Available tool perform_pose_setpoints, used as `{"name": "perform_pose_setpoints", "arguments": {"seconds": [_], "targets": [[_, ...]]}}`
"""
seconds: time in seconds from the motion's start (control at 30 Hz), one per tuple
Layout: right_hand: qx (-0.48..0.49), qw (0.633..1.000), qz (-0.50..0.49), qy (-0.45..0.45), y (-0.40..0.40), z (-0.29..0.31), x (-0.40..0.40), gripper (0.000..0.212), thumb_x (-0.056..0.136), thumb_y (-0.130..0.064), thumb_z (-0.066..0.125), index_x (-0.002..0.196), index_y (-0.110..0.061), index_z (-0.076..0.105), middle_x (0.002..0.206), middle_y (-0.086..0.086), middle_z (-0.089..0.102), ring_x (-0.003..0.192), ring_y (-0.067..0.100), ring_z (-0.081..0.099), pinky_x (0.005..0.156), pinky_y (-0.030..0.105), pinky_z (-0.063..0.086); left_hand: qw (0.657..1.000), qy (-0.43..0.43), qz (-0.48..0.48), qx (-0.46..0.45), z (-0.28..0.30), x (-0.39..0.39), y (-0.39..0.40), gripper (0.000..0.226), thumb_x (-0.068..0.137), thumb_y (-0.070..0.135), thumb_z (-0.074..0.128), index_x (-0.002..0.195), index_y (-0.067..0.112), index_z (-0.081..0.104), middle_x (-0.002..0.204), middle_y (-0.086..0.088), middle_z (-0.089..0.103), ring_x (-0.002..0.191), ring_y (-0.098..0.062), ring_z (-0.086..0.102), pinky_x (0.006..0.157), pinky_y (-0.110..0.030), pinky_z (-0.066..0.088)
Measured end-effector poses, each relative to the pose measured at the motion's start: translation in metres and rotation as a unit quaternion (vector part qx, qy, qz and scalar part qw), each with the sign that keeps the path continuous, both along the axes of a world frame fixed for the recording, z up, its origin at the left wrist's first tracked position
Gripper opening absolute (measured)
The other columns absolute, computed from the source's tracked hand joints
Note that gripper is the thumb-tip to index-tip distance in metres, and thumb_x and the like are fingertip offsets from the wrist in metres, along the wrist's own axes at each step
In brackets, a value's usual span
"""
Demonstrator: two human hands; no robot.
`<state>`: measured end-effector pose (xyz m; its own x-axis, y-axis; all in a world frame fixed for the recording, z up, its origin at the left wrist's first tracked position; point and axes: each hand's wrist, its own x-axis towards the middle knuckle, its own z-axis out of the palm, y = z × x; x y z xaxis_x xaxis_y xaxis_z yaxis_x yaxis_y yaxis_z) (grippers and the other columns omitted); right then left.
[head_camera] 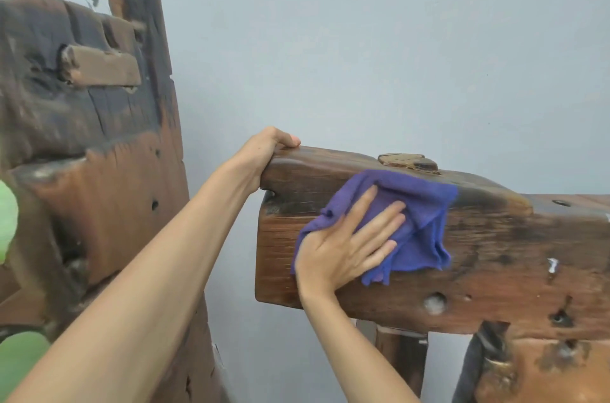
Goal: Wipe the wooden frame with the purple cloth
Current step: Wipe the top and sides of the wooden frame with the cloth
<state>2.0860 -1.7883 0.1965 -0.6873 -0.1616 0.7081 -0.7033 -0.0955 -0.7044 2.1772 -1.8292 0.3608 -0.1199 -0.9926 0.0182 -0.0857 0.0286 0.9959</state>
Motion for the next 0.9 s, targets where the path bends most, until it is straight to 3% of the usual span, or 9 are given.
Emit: {"name": "perform_pose_setpoints", "arguments": {"seconds": [0.13,0.17,0.3,0.4,0.53,0.6,0.7,0.83,0.9], "targets": [[-0.011,0.961,0.070,0.267,0.000,-0.015,0.026,0.053,0.103,-0.043,0.045,0.155,-0.042,0.038,0.166,0.006,0.034,0.153,0.027,0.029,0.125,0.047,0.016,0.999,0.033,-0.024,-0.001,-0.001,0.002,-0.003,0.009,0.085,0.019,0.059,0.079,0.018,0.066,0.078,-0.001,0.066,0.067,-0.022,0.059,0.069,-0.031,0.048],[-0.009,0.931,0.085,0.355,0.000,-0.022,0.022,0.051,0.098,-0.044,0.052,0.149,-0.044,0.048,0.157,0.002,0.049,0.147,0.025,0.037,0.124,0.045,0.018,0.999,0.033,-0.024,-0.006,0.000,0.002,-0.004,0.010,0.085,0.018,0.059,0.080,0.018,0.068,0.080,-0.001,0.067,0.071,-0.022,0.060,0.075,-0.033,0.050],[0.015,0.735,0.173,0.655,0.002,-0.043,-0.022,0.040,0.093,-0.041,0.061,0.132,-0.038,0.068,0.129,-0.004,0.068,0.121,0.023,0.060,0.116,0.037,0.035,0.999,-0.034,-0.015,-0.015,0.001,0.006,0.002,0.010,0.083,0.030,0.061,0.084,0.024,0.069,0.074,0.005,0.068,0.053,-0.016,0.059,0.050,-0.024,0.040],[0.047,0.646,0.204,0.734,0.005,-0.044,-0.069,0.040,0.093,-0.044,0.064,0.133,-0.042,0.067,0.128,-0.003,0.070,0.112,0.024,0.063,0.103,0.039,0.043,0.998,-0.051,-0.012,-0.017,0.001,0.008,0.003,0.011,0.083,0.032,0.062,0.083,0.025,0.070,0.072,0.007,0.070,0.050,-0.013,0.061,0.049,-0.022,0.041],[0.032,0.559,0.177,0.810,0.010,-0.037,-0.132,0.037,0.093,-0.043,0.064,0.130,-0.039,0.069,0.122,-0.004,0.075,0.116,0.023,0.066,0.117,0.044,0.033,0.999,-0.033,-0.017,-0.019,0.000,0.007,0.005,0.010,0.083,0.032,0.062,0.081,0.025,0.069,0.074,0.006,0.069,0.050,-0.012,0.062,0.045,-0.018,0.042],[0.026,0.564,0.179,0.806,0.012,-0.026,-0.167,0.040,0.095,-0.043,0.060,0.135,-0.038,0.063,0.125,-0.003,0.072,0.119,0.024,0.059,0.121,0.043,0.026,0.999,-0.027,-0.014,-0.021,-0.001,0.007,0.004,0.010,0.082,0.031,0.062,0.082,0.025,0.070,0.074,0.008,0.070,0.050,-0.011,0.062,0.044,-0.019,0.042],[0.026,0.597,0.177,0.782,0.019,-0.005,-0.220,0.038,0.097,-0.048,0.052,0.133,-0.039,0.061,0.122,-0.005,0.066,0.112,0.022,0.057,0.109,0.040,0.038,0.999,-0.018,-0.012,-0.026,-0.003,0.007,0.002,0.010,0.082,0.030,0.062,0.083,0.025,0.070,0.075,0.007,0.071,0.053,-0.012,0.063,0.048,-0.022,0.043],[0.055,0.724,0.158,0.670,0.032,0.021,-0.271,0.032,0.098,-0.050,0.046,0.113,-0.042,0.073,0.081,-0.004,0.069,0.077,0.027,0.058,0.069,0.039,0.043,1.000,0.000,-0.002,-0.027,-0.005,0.004,0.000,0.010,0.083,0.028,0.061,0.081,0.024,0.070,0.073,0.007,0.070,0.054,-0.014,0.060,0.049,-0.022,0.041],[0.057,0.799,0.112,0.588,0.039,0.021,-0.267,0.032,0.098,-0.050,0.046,0.119,-0.039,0.066,0.095,0.000,0.070,0.076,0.034,0.065,0.064,0.037,0.041,1.000,0.009,0.003,-0.027,-0.005,0.004,0.000,0.010,0.083,0.028,0.060,0.080,0.025,0.070,0.071,0.008,0.070,0.055,-0.016,0.059,0.049,-0.022,0.041]]}}
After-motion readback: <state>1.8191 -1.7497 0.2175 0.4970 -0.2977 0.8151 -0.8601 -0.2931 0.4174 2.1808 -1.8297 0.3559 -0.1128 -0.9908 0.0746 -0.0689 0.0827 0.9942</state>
